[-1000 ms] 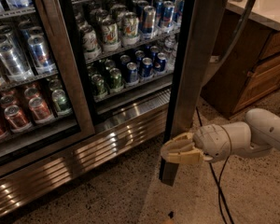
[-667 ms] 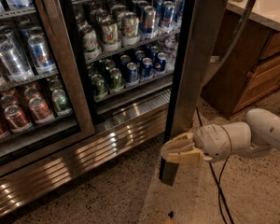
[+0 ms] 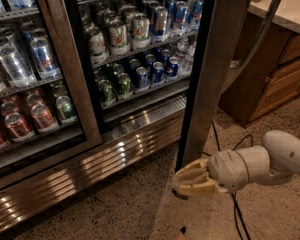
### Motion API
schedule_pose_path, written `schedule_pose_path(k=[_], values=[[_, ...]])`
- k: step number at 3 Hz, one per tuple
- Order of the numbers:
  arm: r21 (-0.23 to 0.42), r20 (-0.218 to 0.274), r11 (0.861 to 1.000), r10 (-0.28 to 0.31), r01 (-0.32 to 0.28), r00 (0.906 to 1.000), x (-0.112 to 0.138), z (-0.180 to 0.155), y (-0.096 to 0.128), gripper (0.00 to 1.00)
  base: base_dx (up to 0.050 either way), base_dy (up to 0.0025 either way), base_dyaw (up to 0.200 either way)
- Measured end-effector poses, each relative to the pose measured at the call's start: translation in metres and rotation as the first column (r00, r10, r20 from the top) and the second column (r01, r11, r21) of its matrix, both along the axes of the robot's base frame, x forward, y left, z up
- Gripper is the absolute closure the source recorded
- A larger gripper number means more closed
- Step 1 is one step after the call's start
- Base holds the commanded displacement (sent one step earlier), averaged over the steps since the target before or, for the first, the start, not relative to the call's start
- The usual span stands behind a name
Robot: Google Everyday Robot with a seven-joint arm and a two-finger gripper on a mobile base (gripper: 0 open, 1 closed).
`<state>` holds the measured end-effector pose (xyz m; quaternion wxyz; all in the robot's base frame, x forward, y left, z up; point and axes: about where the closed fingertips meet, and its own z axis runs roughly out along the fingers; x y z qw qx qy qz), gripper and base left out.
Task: Open right fridge door
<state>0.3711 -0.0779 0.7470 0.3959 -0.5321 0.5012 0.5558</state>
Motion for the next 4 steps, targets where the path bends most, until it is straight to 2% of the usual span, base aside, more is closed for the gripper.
schedule_pose_path(k=[1, 2, 3, 4], values=[[-0.012, 0.048, 0.999, 0.036, -0.036, 0.9982, -0.0457, -0.0244, 0.0015, 1.0, 0.0, 0.0, 0.0], [-0.011, 0.048, 0.999, 0.036, -0.036, 0.9982, -0.0458, -0.0244, 0.0016, 1.0, 0.0, 0.00007, -0.091], [-0.011, 0.048, 0.999, 0.036, -0.036, 0.9982, -0.0458, -0.0244, 0.0016, 1.0, 0.0, 0.0, 0.0], [-0.011, 0.048, 0.999, 0.036, -0.036, 0.9982, -0.0458, -0.0244, 0.0017, 0.81, 0.0, 0.0, 0.0]])
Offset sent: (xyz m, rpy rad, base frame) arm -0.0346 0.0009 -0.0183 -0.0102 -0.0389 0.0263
